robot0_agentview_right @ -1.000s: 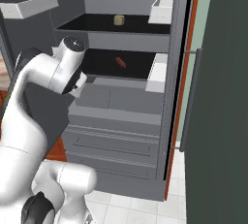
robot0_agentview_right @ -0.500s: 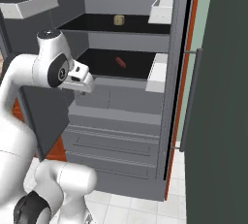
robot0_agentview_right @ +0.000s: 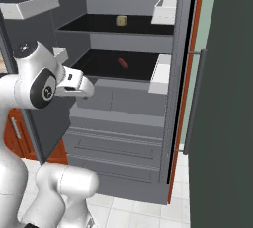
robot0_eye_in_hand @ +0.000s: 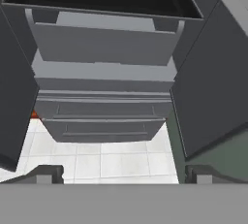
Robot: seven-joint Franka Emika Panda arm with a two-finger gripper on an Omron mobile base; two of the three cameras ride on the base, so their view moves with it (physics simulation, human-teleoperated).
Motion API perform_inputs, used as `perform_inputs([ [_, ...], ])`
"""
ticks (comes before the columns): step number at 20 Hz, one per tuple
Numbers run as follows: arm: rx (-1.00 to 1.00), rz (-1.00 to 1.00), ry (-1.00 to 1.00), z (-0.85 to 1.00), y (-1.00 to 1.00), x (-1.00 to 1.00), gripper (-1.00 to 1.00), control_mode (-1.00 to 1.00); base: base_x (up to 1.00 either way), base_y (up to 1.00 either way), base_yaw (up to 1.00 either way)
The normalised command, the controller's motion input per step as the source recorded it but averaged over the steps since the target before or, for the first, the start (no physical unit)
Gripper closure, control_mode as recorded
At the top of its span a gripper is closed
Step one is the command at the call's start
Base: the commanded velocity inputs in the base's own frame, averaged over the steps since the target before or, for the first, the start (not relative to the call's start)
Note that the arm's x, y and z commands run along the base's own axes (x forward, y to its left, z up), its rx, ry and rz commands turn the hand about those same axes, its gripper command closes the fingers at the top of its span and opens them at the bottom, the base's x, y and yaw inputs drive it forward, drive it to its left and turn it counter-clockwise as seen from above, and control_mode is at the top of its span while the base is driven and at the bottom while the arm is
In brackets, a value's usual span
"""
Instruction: Retrieve the sausage and cheese from the fridge and place them on the cutting board on the counter.
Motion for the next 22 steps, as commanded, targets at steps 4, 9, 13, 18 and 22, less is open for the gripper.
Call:
perform_inputs([
  [4,0.0,0.07,-0.01,0.0,-0.13,-0.02,-1.0,-1.0,0.0,0.0,0.0],
  [9,0.0,0.11,0.0,0.0,0.0,0.0,-1.0,-1.0,0.0,0.0,0.0],
  [13,0.0,0.1,0.0,0.0,0.0,0.0,-1.0,-1.0,0.0,0.0,0.0],
  [18,0.0,0.11,0.0,0.0,0.0,-0.01,-1.0,-1.0,0.0,0.0,0.0],
  [22,0.0,0.03,0.0,0.0,-0.03,-0.06,-1.0,1.0,0.0,0.0,0.0],
])
